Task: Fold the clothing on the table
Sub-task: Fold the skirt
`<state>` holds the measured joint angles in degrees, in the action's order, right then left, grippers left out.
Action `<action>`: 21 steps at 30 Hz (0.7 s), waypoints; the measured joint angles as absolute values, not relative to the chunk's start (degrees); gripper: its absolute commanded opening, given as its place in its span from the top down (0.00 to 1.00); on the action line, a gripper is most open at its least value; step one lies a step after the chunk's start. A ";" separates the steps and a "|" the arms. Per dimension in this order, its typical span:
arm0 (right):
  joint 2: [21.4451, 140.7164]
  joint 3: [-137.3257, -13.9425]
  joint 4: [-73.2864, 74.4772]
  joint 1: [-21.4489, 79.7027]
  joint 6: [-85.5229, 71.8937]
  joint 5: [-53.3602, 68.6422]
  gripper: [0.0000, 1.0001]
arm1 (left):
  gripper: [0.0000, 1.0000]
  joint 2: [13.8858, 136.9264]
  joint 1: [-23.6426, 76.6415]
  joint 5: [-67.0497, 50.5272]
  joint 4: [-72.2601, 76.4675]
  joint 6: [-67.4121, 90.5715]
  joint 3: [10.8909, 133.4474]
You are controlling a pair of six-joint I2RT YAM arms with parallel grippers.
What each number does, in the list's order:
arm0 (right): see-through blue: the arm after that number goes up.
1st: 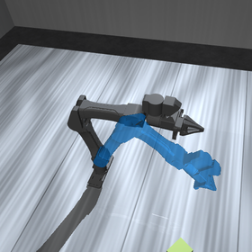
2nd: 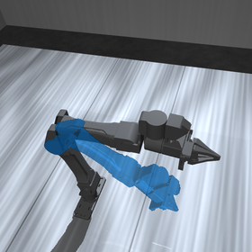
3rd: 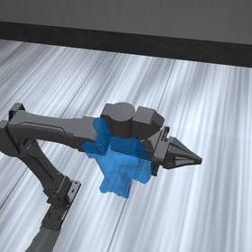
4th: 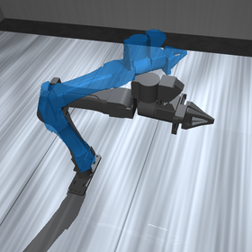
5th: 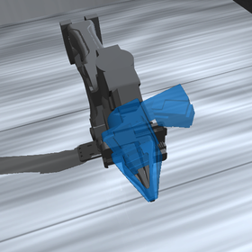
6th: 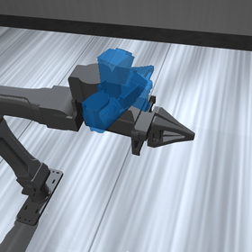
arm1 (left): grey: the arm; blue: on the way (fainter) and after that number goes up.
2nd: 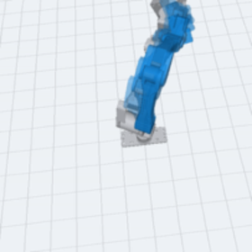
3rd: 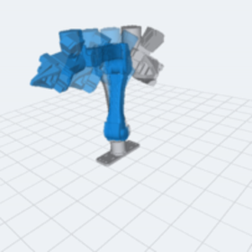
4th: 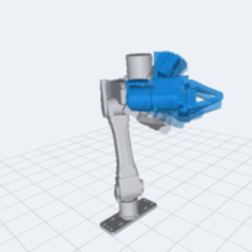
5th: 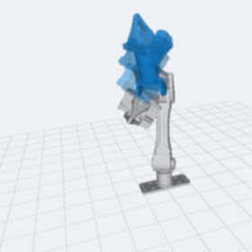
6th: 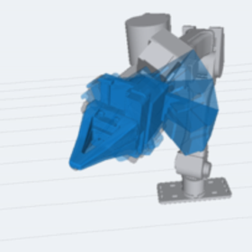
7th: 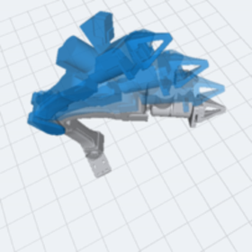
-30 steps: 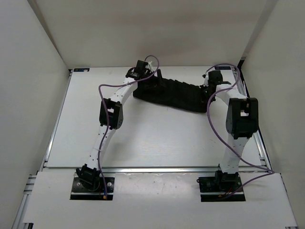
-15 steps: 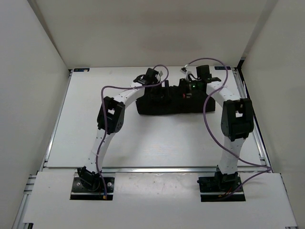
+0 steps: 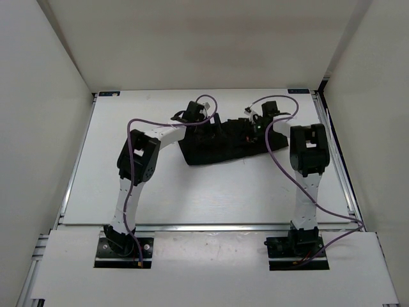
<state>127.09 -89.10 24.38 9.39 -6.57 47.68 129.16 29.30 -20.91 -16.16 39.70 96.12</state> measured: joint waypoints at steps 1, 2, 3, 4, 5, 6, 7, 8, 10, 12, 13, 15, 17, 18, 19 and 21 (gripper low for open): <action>127.68 -89.10 24.43 9.43 -7.20 46.81 1.00 | 0.02 128.95 29.23 -21.02 -15.59 39.99 95.59; 128.09 -89.08 24.49 9.47 -7.79 46.13 1.00 | 0.02 128.64 29.19 -20.99 -14.96 40.14 94.94; 128.38 -89.03 24.47 9.37 -8.84 45.52 1.00 | 0.01 128.27 29.19 -20.95 -14.41 40.21 94.17; 128.42 -88.95 24.47 9.10 -9.63 45.15 1.00 | 0.02 127.72 29.15 -20.91 -13.89 40.18 93.17; 128.42 -88.71 24.23 8.60 -10.74 44.91 1.00 | 0.01 127.09 29.15 -20.88 -13.56 40.16 92.14; 128.38 -88.40 23.83 7.97 -11.88 44.93 0.99 | 0.02 126.37 29.12 -20.84 -13.30 40.14 91.00; 128.35 -87.88 23.31 7.11 -13.15 45.08 0.97 | 0.01 125.54 29.08 -20.73 -13.13 40.12 89.71; 128.29 -87.13 22.63 6.02 -14.48 45.78 0.96 | 0.01 124.55 29.02 -20.69 -12.99 40.07 88.23; 127.92 -85.30 21.32 3.40 -16.91 47.22 0.96 | 0.01 123.15 28.84 -20.49 -13.34 39.99 86.48; 127.33 -83.02 20.21 0.12 -19.40 49.01 0.99 | 0.01 122.23 28.45 -20.14 -14.13 39.83 85.47; 126.80 -81.67 19.16 -1.34 -20.73 50.24 1.00 | 0.02 121.97 28.21 -19.99 -14.59 39.79 85.34; 125.01 -78.94 17.34 -4.03 -22.79 52.07 1.00 | 0.01 121.47 27.59 -19.22 -15.77 39.35 85.25; 122.15 -76.44 15.79 -5.58 -24.16 54.19 1.00 | 0.02 120.99 26.96 -18.09 -17.43 38.61 85.47; 120.64 -76.03 15.66 -5.63 -24.21 54.89 1.00 | 0.01 120.95 26.65 -17.26 -18.70 38.09 86.08; 119.15 -76.12 15.57 -5.37 -23.64 55.66 1.00 | 0.01 120.86 26.48 -16.51 -19.75 37.60 86.76; 116.44 -77.65 16.08 -4.19 -21.61 56.40 0.97 | 0.01 120.53 26.24 -14.79 -22.24 36.25 88.71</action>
<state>116.44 -77.65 16.08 -4.19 -21.61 56.40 120.53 26.24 -14.79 -22.24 36.25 88.71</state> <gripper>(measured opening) 0.013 0.988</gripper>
